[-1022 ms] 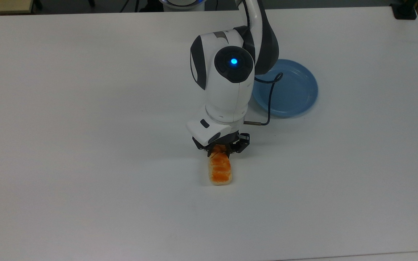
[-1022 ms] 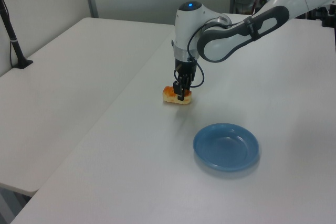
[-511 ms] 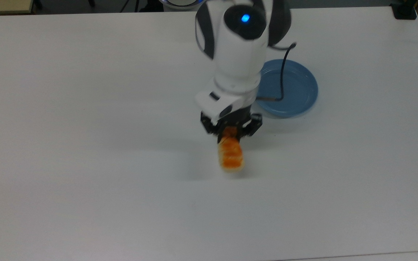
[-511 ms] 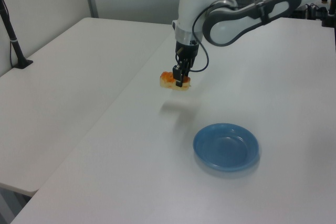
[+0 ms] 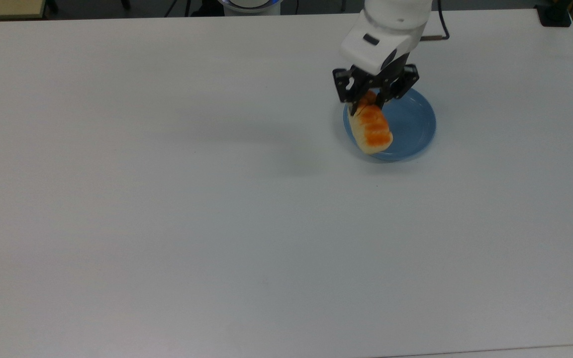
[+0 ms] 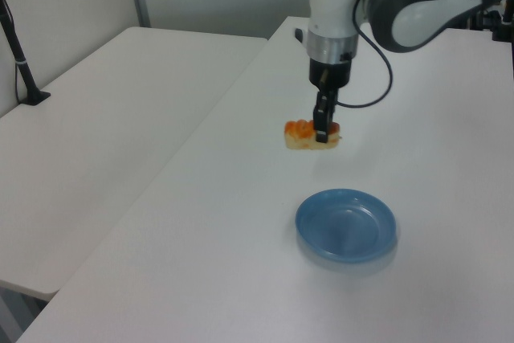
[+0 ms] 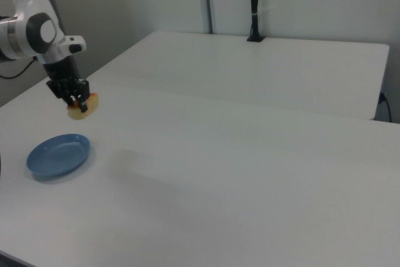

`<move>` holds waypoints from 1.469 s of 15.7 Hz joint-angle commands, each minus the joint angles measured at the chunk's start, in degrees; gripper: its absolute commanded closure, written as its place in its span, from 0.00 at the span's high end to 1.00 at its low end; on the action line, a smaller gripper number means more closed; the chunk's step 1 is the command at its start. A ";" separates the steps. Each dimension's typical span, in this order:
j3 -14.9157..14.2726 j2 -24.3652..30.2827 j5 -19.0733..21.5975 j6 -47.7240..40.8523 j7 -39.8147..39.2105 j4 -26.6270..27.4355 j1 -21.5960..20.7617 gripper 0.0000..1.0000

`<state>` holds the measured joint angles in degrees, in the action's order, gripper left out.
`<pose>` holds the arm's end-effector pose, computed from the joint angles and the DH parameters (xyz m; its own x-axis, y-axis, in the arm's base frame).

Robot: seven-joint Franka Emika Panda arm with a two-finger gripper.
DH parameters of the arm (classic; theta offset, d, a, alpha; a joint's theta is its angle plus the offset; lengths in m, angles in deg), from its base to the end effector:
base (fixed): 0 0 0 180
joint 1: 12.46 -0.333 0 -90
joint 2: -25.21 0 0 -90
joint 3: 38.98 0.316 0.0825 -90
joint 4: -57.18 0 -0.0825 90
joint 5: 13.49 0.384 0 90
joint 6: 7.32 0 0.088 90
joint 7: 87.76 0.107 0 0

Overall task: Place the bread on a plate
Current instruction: 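Lift the bread roll and carry it over the blue plate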

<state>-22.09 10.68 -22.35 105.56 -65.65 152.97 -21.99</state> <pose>0.5838 0.2618 0.4656 0.9895 0.1216 0.0783 0.1182 -0.9919 0.0465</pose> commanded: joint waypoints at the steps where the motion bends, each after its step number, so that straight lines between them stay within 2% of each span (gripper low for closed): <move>1: 3.31 2.93 -0.37 0.67 9.14 6.94 0.04 0.46; 2: 4.02 2.93 -0.37 0.93 11.79 7.82 -0.05 0.48; 7: 6.83 1.62 -0.37 4.00 21.29 10.02 -1.28 0.47; 11: 7.10 -0.76 -0.63 8.22 27.27 10.90 -2.16 0.46; 15: 7.10 -2.96 -1.42 10.86 28.77 11.87 -3.21 0.46; 23: 7.10 -5.77 -5.72 11.83 28.95 12.13 -3.30 0.46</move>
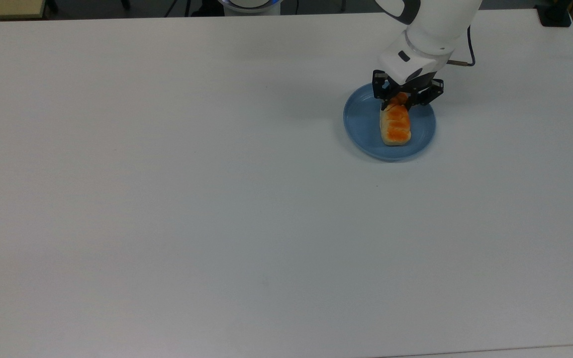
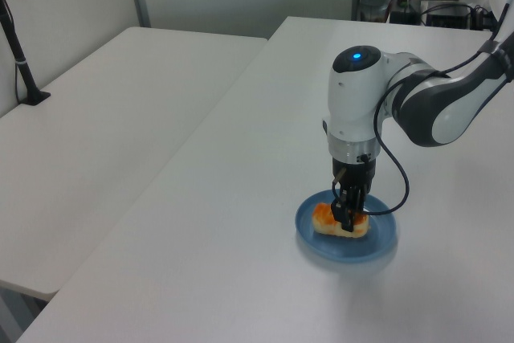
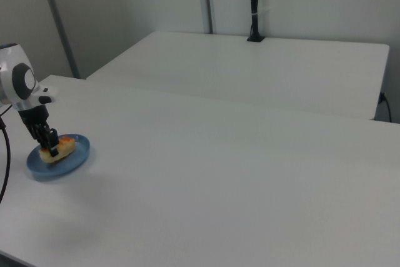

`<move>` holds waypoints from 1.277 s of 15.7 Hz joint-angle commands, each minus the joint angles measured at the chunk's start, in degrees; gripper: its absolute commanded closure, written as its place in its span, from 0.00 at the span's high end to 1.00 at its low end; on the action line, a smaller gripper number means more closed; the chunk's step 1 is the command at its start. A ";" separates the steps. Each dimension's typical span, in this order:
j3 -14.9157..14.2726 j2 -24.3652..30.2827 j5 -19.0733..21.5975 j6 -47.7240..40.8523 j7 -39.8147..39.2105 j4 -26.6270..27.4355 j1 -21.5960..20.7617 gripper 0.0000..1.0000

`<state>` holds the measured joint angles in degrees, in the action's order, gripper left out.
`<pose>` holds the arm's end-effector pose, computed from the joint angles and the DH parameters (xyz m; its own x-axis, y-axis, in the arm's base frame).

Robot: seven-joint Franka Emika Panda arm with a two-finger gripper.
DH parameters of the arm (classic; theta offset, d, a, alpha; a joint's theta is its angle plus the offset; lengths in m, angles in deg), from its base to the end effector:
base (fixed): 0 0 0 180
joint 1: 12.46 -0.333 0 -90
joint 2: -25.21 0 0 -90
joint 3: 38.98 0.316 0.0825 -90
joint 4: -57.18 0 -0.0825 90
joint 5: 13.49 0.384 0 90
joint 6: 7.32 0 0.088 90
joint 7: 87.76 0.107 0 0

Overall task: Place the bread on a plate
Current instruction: 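Lower the bread roll onto the plate and open the gripper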

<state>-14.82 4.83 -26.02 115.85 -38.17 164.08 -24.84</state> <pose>0.5154 0.3514 0.3380 0.9922 -0.1248 0.0037 -0.1248 -0.9909 0.0503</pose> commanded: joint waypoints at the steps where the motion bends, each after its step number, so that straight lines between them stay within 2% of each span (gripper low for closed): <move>1: -0.16 0.07 -2.32 1.72 1.47 1.03 -0.28 0.48; 3: -0.16 -0.10 -2.41 1.89 1.47 1.03 -0.19 0.77; 4: -0.16 -0.10 -2.41 1.89 1.47 1.03 -0.10 0.86; 7: -0.16 -0.10 -2.59 1.72 1.38 0.94 -0.19 0.94; 11: -0.16 0.07 -2.59 0.49 2.08 1.03 -0.02 0.97; 17: -0.16 5.33 -1.62 -7.14 2.00 -2.48 4.11 1.00; 20: -0.34 7.80 -0.49 -13.82 -2.73 -5.81 6.13 1.00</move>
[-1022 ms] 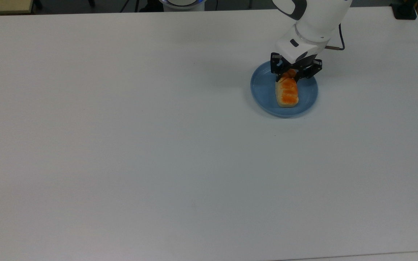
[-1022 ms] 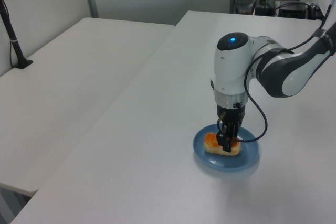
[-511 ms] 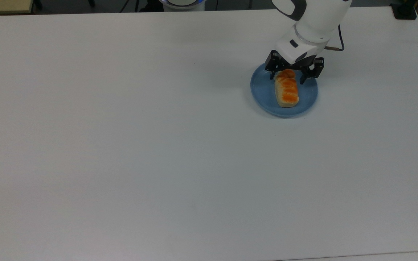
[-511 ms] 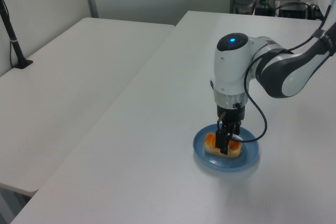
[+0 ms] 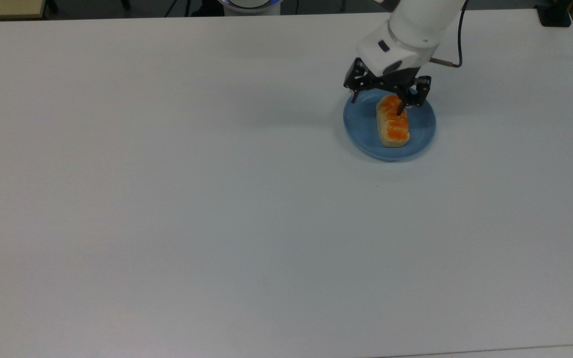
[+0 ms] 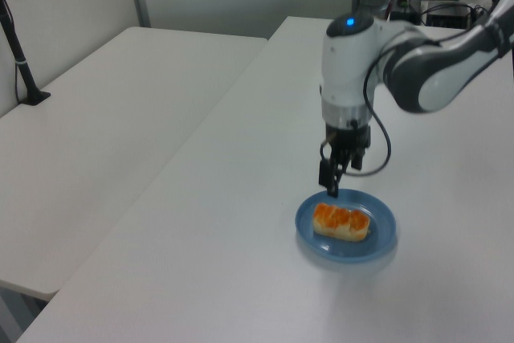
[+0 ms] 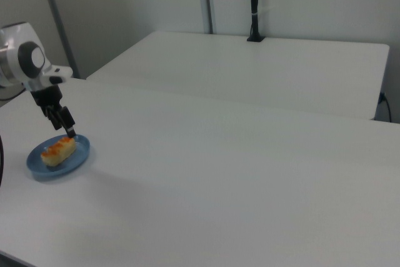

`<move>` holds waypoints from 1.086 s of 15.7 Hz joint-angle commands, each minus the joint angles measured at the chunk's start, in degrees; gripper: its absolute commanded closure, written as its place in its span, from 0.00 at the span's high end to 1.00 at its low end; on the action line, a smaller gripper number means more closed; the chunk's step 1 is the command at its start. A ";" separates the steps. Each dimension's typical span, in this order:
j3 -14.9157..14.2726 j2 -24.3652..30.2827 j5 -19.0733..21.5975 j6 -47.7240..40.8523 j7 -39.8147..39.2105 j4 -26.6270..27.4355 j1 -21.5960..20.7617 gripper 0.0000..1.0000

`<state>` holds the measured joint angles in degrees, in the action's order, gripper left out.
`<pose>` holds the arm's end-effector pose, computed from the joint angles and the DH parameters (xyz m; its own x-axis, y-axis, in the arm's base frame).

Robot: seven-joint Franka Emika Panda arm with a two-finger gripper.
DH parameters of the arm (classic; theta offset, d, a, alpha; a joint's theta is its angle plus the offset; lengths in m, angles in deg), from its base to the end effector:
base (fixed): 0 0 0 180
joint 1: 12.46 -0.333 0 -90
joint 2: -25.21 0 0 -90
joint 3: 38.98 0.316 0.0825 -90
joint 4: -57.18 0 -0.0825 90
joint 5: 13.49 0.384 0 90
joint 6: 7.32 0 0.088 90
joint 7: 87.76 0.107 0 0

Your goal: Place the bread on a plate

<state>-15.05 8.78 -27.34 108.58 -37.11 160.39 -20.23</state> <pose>0.5462 0.3012 0.3961 0.9721 -0.2290 0.0500 -0.2329 -0.9680 0.0935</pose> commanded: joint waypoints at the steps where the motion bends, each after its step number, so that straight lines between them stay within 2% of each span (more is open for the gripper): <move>1: -0.37 4.55 1.54 -9.00 -5.72 -3.10 1.96 1.00; 3: -0.90 6.92 2.68 -13.05 -10.46 -4.42 3.88 1.00; 5: -2.65 10.61 5.22 -16.92 -16.69 -4.43 5.73 1.00; 9: -12.48 17.21 11.12 -24.66 -29.97 -6.18 6.79 1.00; 11: -18.19 17.57 12.87 -28.00 -35.42 -10.82 8.46 1.00; 13: -22.15 17.83 14.02 -29.77 -39.47 -12.86 9.69 1.00; 15: -22.96 17.84 13.07 -27.94 -43.95 -12.87 10.66 1.00; 17: -22.96 17.74 13.06 -22.24 -47.47 -12.26 12.93 1.00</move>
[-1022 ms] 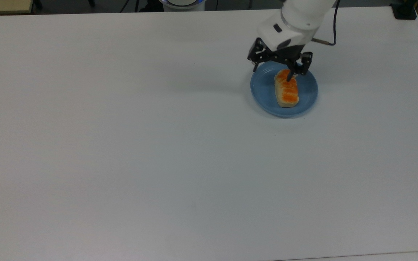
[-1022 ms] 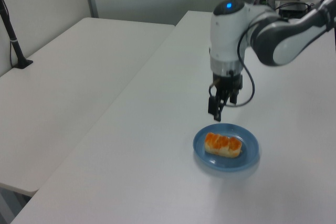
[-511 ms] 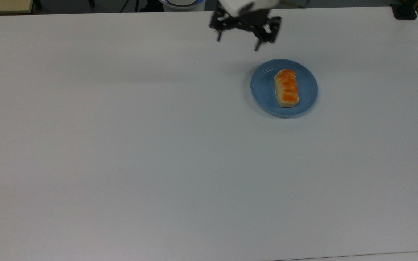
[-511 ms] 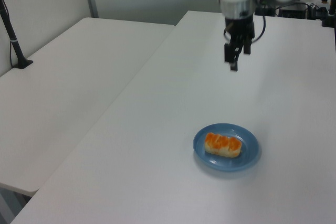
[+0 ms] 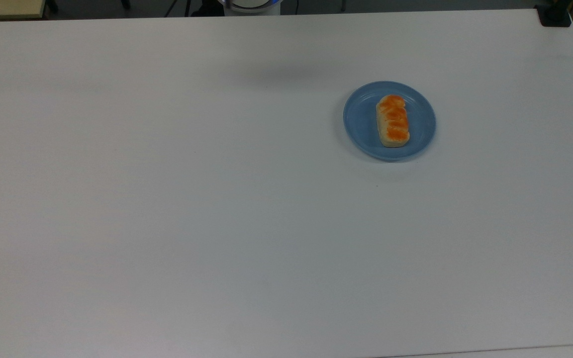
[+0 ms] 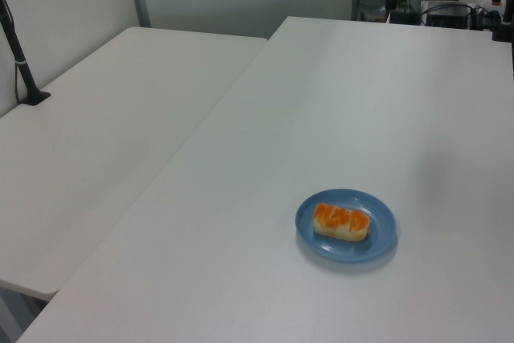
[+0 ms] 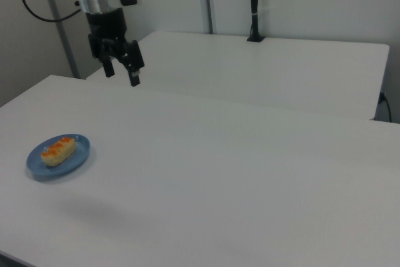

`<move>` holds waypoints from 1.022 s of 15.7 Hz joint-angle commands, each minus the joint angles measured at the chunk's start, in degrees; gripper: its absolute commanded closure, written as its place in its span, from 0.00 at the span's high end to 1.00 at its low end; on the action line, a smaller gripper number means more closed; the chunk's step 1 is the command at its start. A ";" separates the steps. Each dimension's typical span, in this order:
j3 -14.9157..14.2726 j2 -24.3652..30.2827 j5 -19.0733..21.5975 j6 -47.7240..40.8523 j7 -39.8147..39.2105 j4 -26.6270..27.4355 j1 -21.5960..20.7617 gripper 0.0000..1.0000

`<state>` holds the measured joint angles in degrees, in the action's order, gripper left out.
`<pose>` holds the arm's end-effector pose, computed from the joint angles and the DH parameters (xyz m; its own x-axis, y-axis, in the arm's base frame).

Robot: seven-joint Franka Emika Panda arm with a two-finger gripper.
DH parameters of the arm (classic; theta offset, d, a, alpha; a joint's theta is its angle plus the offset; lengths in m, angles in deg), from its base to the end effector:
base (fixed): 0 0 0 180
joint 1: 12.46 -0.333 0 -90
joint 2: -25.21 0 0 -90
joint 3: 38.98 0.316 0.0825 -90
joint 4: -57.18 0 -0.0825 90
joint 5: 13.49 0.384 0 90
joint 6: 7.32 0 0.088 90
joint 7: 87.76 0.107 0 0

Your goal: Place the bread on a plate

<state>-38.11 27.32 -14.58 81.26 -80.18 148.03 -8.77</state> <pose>0.5399 -0.0285 0.6355 0.9835 -0.1810 -0.0002 -0.1809 -0.9833 0.0198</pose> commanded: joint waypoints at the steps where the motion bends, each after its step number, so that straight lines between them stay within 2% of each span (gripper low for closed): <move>1: 0.01 -0.88 0.30 6.50 -5.90 0.64 2.36 1.00; 4: -1.48 -0.88 0.38 8.36 -12.14 0.73 2.90 1.00; 9: -2.02 -1.06 0.82 10.20 -12.16 1.87 1.40 1.00; 10: -2.89 -0.62 0.82 11.51 -11.37 2.75 -0.34 1.00; 12: -8.14 -0.79 0.91 12.40 -8.30 2.76 -4.99 1.00; 16: -8.43 -1.32 0.91 12.40 -8.11 2.67 -5.72 1.00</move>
<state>-45.02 25.62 -14.56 92.31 -89.26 149.48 -12.78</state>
